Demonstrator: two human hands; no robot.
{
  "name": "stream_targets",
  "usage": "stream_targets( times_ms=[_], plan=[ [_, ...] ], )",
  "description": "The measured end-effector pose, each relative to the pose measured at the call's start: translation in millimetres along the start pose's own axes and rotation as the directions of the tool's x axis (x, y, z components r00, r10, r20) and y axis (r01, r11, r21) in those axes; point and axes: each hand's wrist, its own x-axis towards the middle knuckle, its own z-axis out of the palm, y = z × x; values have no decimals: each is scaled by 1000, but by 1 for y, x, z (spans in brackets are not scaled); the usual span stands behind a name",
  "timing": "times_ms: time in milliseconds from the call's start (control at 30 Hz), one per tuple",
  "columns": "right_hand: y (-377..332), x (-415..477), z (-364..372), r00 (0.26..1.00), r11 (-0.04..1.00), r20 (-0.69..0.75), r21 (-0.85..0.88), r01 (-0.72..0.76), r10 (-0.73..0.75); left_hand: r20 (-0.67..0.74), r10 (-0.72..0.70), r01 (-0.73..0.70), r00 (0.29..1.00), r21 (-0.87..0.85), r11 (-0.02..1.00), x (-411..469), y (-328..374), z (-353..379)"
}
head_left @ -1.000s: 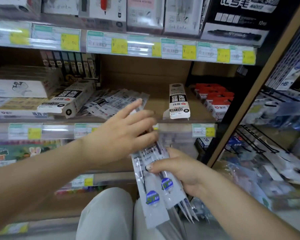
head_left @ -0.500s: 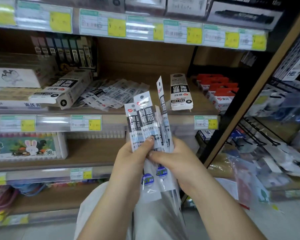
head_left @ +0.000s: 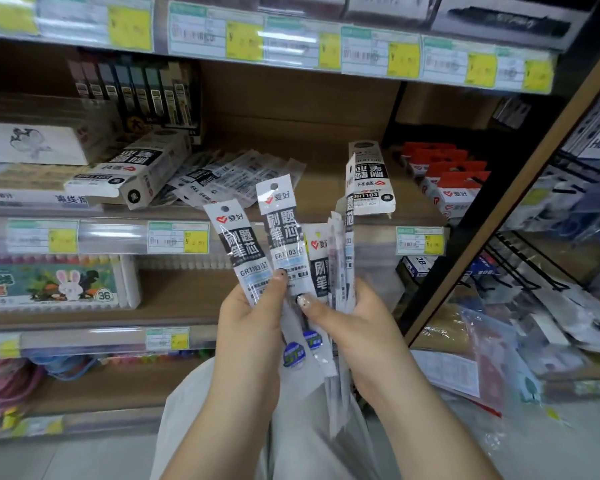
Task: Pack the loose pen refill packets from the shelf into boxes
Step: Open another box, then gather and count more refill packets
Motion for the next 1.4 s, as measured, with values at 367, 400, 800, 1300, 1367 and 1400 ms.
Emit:
stream_targets(
  times_ms=[367,400,800,1300,1367,1400],
  plan=[
    [-6,3,-15,995,988,30,123,-94,91,-50,32,-25,998,136,990,6,6,-14],
    [-6,3,-17,994,985,17,134,-107,105,-39,48,-40,998,189,981,7,8,-15],
    [-4,11,12,970,999,-241,-23,29,-34,181,58,-125,982,383,915,-14,-9,6],
    [-5,8,16,971,969,-217,244,-47,102,-18,199,-176,980,395,902,-10,5,-11],
    [-7,8,16,975,981,-212,194,-24,66,-6,263,-231,965,459,858,-10,7,-12],
    [-7,8,15,975,987,-217,162,-10,45,0,274,-241,962,476,846,-10,7,-12]
  ],
)
